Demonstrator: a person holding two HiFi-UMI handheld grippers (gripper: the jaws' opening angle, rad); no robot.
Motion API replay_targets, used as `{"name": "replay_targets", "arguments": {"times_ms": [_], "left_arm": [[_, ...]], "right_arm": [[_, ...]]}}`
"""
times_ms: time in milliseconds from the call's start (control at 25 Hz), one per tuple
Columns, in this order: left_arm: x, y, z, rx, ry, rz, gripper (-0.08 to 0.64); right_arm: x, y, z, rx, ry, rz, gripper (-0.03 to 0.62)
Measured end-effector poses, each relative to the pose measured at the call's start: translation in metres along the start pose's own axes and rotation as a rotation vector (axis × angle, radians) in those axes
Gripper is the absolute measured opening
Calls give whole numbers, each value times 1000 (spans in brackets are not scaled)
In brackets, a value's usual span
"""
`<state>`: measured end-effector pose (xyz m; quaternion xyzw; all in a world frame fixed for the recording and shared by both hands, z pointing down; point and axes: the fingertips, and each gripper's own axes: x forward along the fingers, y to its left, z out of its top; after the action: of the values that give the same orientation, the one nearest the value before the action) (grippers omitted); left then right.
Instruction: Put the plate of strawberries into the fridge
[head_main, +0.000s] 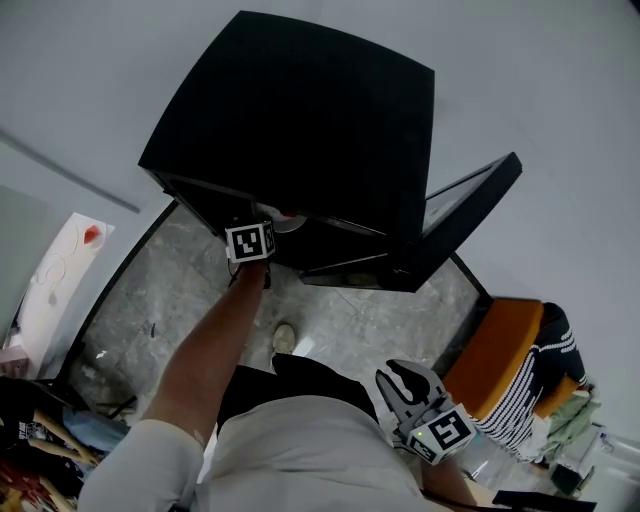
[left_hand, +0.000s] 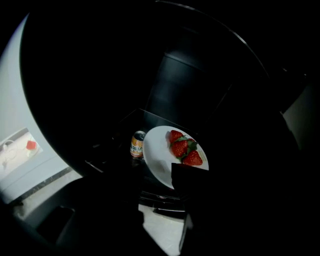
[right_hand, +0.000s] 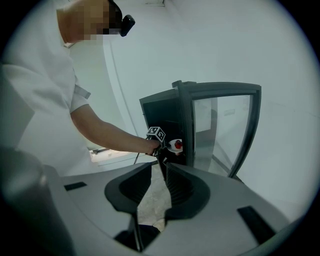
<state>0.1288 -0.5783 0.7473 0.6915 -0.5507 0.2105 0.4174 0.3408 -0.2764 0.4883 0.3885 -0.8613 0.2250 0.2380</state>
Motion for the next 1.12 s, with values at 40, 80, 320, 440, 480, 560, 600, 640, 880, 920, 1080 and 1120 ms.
{"name": "replay_targets", "arguments": {"times_ms": [40, 80, 320, 440, 480, 560, 600, 640, 880, 920, 1080, 1120], "left_arm": [[-5, 2, 1, 13, -7, 3, 161], [-12, 3, 2, 23, -18, 2, 161], [-56, 4, -6, 24, -53, -100, 161], [-89, 5, -15, 23, -53, -149, 161], [-102, 6, -17, 26, -54, -166, 161], [-131, 4, -23, 40, -55, -209, 161], [-145, 4, -28, 52, -53, -232, 161], [-158, 4, -35, 67, -51, -254, 161], [-255, 17, -79, 125, -41, -388, 160], [-273, 21, -89, 131, -36, -406, 160], [-339, 42, -123, 155, -21, -485, 158], [-356, 47, -131, 160, -21, -505, 156]], "right_arm": [[1, 3, 0, -1, -1, 1, 87], [2, 6, -1, -3, -3, 1, 87], [9, 36, 3, -29, -22, 22, 87], [15, 59, 8, -47, -32, 42, 87], [17, 68, 10, -57, -35, 49, 87], [21, 86, 12, -80, -42, 59, 87], [23, 94, 13, -87, -45, 61, 87], [24, 102, 14, -93, -49, 59, 87], [37, 161, 16, -113, -77, 60, 87], [38, 173, 16, -117, -81, 64, 87], [45, 222, 7, -128, -89, 72, 86], [46, 235, 4, -132, -89, 73, 86]]}}
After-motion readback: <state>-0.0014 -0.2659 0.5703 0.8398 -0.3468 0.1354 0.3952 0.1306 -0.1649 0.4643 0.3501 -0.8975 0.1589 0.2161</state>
